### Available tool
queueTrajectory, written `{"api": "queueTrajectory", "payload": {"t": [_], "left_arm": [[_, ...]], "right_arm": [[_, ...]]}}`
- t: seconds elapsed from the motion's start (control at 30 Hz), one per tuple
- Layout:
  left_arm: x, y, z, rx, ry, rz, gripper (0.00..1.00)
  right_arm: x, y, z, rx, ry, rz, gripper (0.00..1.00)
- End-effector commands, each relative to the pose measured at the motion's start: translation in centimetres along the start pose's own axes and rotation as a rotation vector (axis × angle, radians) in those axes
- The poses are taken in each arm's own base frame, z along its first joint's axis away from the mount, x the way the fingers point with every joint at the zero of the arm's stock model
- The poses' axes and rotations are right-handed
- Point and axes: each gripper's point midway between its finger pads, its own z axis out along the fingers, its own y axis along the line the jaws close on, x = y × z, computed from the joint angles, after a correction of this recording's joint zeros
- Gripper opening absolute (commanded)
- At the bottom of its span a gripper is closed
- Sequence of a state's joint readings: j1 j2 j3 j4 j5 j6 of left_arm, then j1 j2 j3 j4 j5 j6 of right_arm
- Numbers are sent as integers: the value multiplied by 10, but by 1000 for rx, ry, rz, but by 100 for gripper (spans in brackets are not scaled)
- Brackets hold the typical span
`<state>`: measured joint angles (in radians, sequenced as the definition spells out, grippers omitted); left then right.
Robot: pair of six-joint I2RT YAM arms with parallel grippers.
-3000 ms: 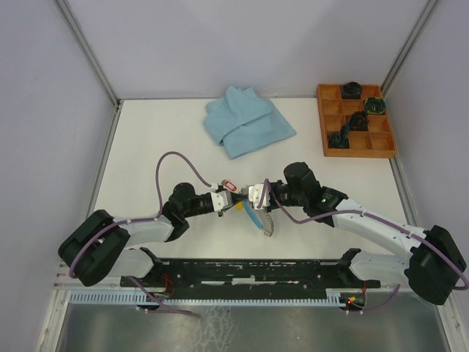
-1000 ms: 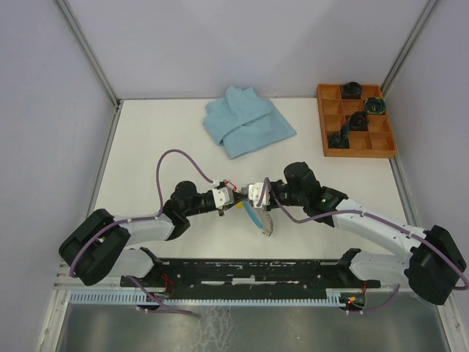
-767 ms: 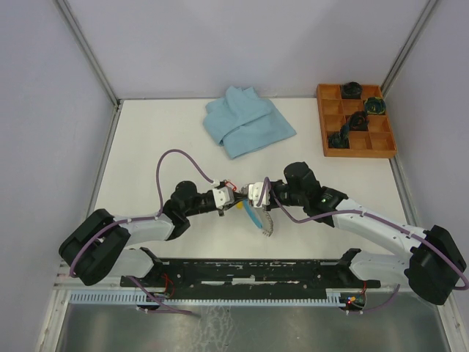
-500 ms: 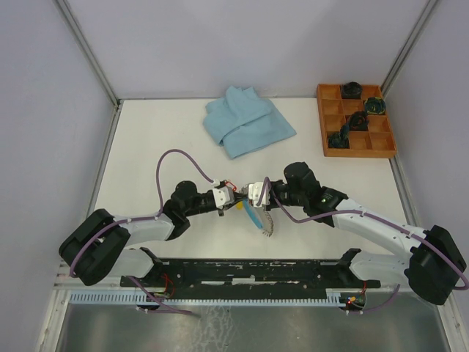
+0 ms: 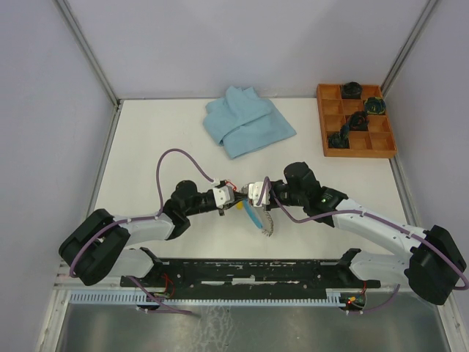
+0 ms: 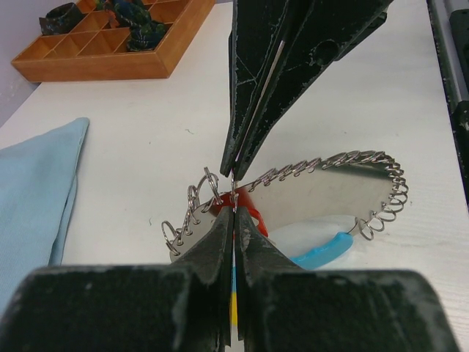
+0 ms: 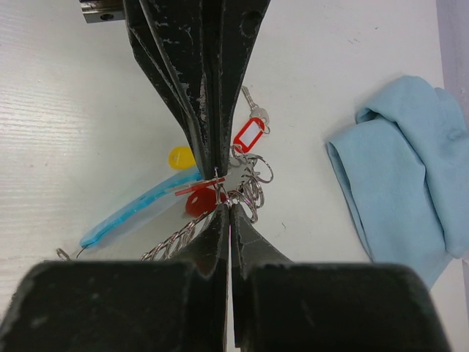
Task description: Put the keys on the keyring
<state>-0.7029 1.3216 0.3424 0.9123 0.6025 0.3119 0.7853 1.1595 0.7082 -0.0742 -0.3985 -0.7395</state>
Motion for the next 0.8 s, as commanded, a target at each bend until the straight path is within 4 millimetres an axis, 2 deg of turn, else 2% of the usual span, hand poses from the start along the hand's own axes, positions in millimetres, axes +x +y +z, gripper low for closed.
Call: {"api": "queueTrajectory", "payload": {"t": [0.0,0.77], "left_arm": [[-22,11,7,-26,-55,10,3],[-15,12,3,-47,-23,10,3]], "right_arm": [[-24,-15,-3,50,-81,-27,1],[-21,-19,-4,73,-62,-20,1]]}}
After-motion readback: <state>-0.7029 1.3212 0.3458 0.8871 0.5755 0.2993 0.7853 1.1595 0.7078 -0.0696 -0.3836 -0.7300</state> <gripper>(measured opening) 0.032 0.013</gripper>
